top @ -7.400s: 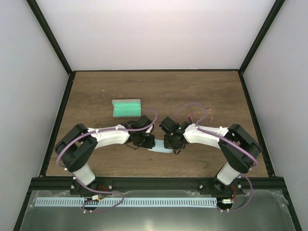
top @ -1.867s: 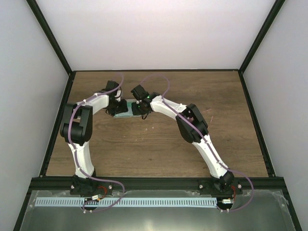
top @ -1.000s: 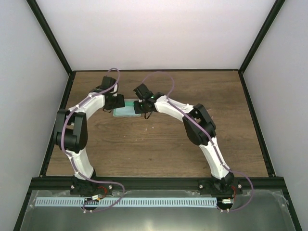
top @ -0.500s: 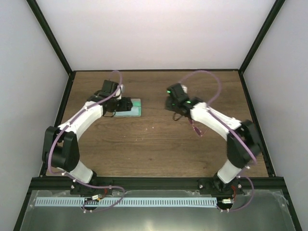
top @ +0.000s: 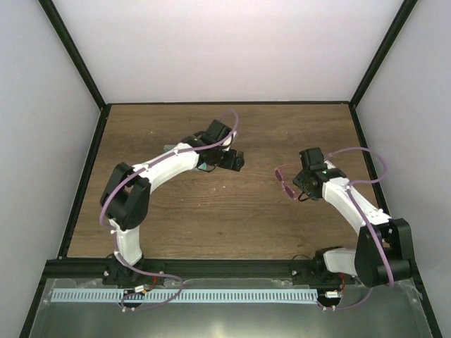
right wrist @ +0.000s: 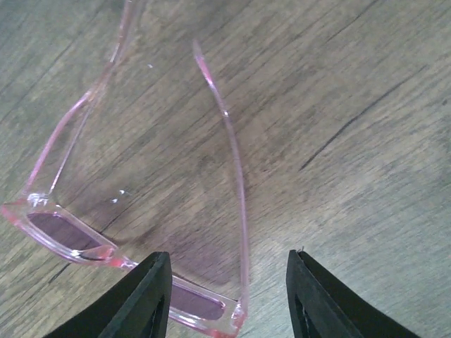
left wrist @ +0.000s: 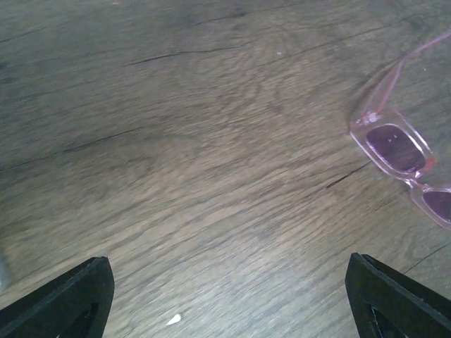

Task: Organize the sunglasses
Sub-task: Fold the sunglasses at the center of the board.

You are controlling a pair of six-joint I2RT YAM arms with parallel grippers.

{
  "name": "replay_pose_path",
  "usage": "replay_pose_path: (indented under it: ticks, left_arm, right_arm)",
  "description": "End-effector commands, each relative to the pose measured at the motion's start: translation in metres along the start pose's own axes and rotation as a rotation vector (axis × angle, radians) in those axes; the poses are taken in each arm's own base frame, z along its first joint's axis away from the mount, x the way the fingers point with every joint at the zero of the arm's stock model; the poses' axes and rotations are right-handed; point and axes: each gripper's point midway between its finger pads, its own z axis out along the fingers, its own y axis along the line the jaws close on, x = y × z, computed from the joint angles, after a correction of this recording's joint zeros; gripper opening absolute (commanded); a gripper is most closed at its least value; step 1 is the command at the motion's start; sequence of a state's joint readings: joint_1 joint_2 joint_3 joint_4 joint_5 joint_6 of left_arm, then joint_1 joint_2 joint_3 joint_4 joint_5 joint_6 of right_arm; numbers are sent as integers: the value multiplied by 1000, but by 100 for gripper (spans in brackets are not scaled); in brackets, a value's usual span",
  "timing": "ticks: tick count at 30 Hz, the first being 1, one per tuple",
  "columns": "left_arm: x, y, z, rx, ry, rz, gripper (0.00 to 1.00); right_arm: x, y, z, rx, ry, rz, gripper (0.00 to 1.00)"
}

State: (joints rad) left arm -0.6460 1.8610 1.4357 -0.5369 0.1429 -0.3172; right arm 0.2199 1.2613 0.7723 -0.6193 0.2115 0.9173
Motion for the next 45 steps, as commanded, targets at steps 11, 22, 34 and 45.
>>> replay_pose_path:
  ticks: [11,22,34,45]
  left_arm:
    - [32,-71,42,40,127,75,91]
    - [46,-100,73,66,190,115,91]
    - [52,-108,90,62,204,138,91]
    - [32,-95,107,-49,150,178,90]
  right_arm:
    - [16,-20,41,65,152,-5,31]
    - [22,-18,59,73,181,-40,12]
    - [12,-3,36,-6,165,-29,1]
    - [24,11,20,-101,188,-52,1]
